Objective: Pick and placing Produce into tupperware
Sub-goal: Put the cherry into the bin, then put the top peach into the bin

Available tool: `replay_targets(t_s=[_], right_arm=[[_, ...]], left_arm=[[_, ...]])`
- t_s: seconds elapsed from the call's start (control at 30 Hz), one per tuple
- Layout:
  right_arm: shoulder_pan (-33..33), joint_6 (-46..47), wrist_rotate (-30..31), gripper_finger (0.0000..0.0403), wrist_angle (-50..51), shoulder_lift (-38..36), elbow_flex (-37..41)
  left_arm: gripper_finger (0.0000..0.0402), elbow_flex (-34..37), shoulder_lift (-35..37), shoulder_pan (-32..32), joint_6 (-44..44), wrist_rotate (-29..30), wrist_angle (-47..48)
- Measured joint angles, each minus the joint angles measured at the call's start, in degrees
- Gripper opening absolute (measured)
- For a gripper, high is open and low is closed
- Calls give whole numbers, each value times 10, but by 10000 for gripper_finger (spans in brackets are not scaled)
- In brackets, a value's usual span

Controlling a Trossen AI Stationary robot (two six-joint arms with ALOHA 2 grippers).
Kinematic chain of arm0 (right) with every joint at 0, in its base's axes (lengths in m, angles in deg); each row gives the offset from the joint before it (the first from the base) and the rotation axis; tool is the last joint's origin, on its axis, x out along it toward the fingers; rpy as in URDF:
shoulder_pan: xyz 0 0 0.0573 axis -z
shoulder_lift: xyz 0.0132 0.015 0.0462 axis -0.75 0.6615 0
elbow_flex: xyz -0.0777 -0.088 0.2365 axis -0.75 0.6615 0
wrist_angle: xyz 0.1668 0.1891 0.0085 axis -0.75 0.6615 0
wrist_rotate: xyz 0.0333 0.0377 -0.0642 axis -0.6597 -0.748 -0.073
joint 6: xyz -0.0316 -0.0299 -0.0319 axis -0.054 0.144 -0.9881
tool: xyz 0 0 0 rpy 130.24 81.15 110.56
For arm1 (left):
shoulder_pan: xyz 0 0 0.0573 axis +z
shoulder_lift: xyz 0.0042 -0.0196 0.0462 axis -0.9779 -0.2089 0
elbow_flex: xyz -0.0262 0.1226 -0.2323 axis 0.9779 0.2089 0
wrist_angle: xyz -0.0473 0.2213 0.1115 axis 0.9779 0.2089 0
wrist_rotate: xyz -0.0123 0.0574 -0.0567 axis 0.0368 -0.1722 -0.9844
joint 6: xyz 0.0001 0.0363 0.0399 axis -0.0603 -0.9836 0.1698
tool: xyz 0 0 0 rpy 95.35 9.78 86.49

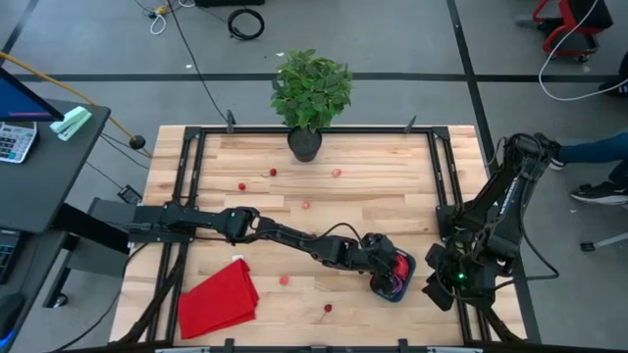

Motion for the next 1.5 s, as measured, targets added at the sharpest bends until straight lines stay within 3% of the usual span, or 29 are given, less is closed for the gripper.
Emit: replay_targets(t_s=[0.3, 0.43, 0.63, 0.9, 1.07, 1.2, 1.5], right_arm=[[0, 22, 29, 187, 0, 0, 0], [0, 39, 34, 187, 0, 0, 0], [0, 40, 46, 187, 0, 0, 0], [32, 10, 134, 187, -4, 0, 0], [138, -76, 151, 187, -14, 0, 0], [254, -207, 137, 187, -57, 0, 0], [544, -497, -43, 187, -179, 1, 0]], left_arm=[[91, 0, 0, 2, 0, -6, 2], [121, 0, 9, 15, 48, -81, 7], [128, -2, 73, 53, 31, -197, 81], [109, -1, 185, 127, -90, -255, 275], [107, -1, 260, 176, -142, -256, 405], [107, -1, 327, 210, -189, -256, 497], [107, -1, 439, 270, -230, -216, 724]])
